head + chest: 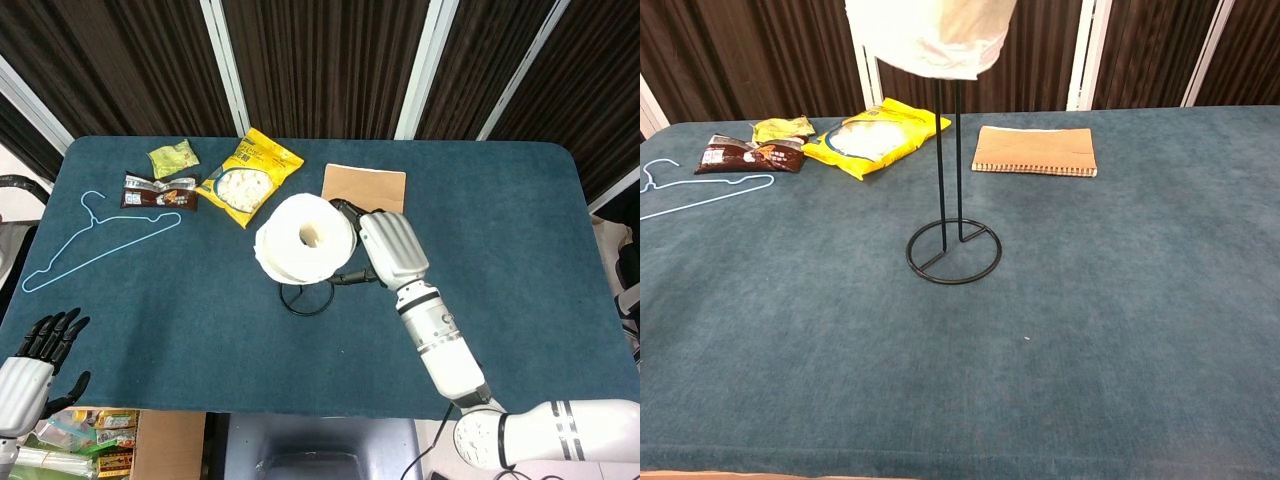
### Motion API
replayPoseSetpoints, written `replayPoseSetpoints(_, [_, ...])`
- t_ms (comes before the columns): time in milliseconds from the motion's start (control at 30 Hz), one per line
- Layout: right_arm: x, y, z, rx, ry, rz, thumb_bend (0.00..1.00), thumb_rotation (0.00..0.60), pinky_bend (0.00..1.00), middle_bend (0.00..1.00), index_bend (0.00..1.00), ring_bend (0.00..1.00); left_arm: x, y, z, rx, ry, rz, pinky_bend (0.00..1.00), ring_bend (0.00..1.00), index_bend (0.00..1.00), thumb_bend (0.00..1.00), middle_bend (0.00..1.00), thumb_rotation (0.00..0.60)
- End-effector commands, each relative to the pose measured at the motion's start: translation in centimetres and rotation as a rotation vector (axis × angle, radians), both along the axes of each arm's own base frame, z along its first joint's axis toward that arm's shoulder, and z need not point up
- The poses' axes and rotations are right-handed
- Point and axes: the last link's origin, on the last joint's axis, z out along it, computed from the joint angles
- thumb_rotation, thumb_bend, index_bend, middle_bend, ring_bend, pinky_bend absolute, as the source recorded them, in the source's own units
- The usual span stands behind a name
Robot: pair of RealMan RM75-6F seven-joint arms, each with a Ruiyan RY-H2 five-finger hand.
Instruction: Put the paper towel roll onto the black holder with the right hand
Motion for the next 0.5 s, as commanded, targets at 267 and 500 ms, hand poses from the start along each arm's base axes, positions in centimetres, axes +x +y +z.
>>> replayPoseSetpoints(267, [-1.1, -0.5, -0.5, 0.007, 0.056, -0.051, 0.3, 0.6, 0.55, 0.62, 0.79, 0.62, 0.1, 0.3, -0.4, -0.001, 0.0, 0.001, 0.1, 0.02, 0.0, 0.42, 0.0, 0.6])
replayPoseSetpoints(500, [-1.5, -0.7, -1.4, 0.028, 0.071, -0.062, 0.3, 0.6, 0.53, 0.57, 0.57, 0.53, 0.4, 0.4, -0.8, -0.004, 0.001, -0.003, 0.1, 0.02, 0.0, 0.42, 0.0, 0.6])
